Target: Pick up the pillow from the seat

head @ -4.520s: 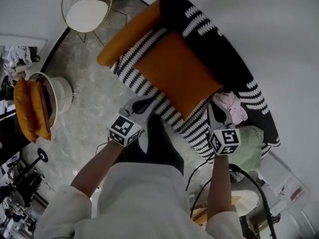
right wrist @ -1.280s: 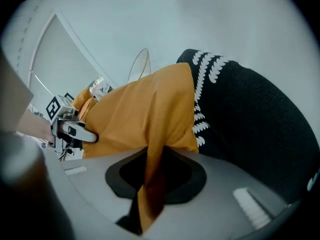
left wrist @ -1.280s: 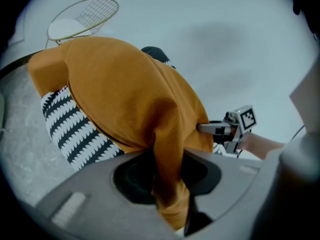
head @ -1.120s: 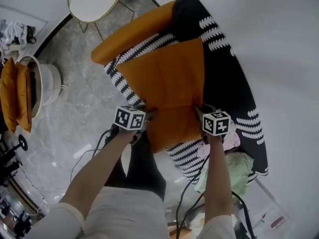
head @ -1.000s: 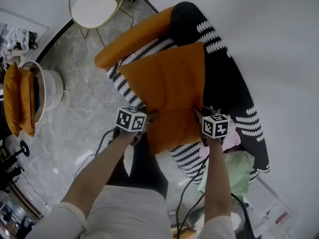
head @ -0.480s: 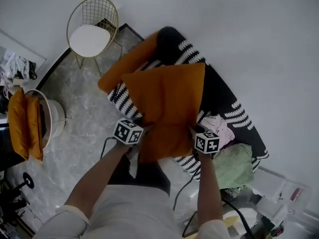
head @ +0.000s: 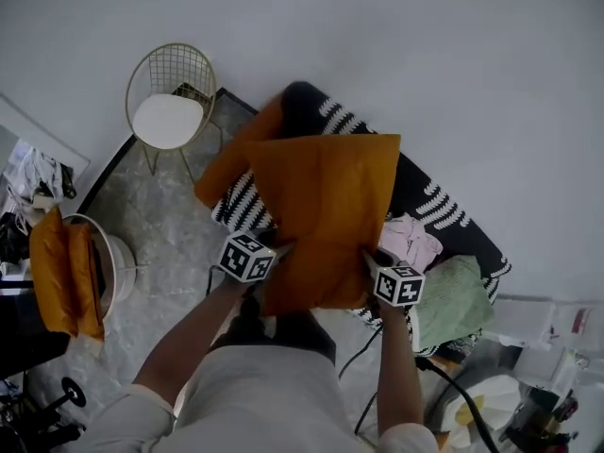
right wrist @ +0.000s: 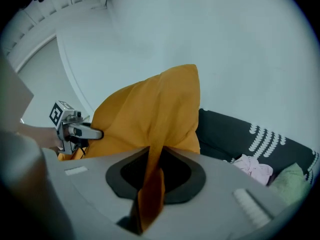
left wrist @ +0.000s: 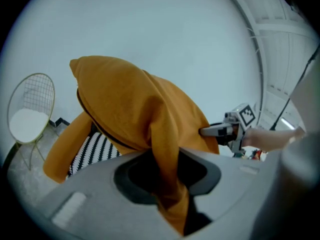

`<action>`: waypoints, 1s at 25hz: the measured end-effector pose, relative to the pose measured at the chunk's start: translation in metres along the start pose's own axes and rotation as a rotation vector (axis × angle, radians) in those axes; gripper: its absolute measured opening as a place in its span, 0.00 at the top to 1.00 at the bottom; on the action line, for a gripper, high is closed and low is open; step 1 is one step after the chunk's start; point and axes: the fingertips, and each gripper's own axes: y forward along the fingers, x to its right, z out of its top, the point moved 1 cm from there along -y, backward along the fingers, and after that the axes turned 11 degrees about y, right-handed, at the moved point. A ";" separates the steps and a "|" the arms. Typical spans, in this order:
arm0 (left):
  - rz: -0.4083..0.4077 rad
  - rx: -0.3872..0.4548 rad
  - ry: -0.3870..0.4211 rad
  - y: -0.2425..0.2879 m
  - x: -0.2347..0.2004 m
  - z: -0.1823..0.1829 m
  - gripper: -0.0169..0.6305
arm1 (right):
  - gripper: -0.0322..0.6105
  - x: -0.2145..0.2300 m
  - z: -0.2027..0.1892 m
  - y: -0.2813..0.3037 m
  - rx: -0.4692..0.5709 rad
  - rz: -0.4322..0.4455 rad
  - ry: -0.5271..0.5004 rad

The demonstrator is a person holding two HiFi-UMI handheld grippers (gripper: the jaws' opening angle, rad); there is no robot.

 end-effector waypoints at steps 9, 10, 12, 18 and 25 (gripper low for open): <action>-0.078 0.061 0.173 -0.044 0.086 0.043 0.81 | 0.87 -0.034 -0.016 -0.118 0.213 -0.069 0.067; -0.086 0.070 0.194 -0.046 0.097 0.050 0.81 | 0.87 -0.035 -0.018 -0.132 0.239 -0.076 0.073; -0.101 0.088 0.240 -0.049 0.120 0.065 0.81 | 0.87 -0.036 -0.020 -0.160 0.289 -0.087 0.085; -0.119 0.135 0.332 -0.056 0.187 0.096 0.82 | 0.88 -0.037 -0.029 -0.241 0.418 -0.105 0.101; -0.123 0.185 0.416 -0.057 0.269 0.116 0.82 | 0.88 -0.026 -0.045 -0.325 0.517 -0.107 0.065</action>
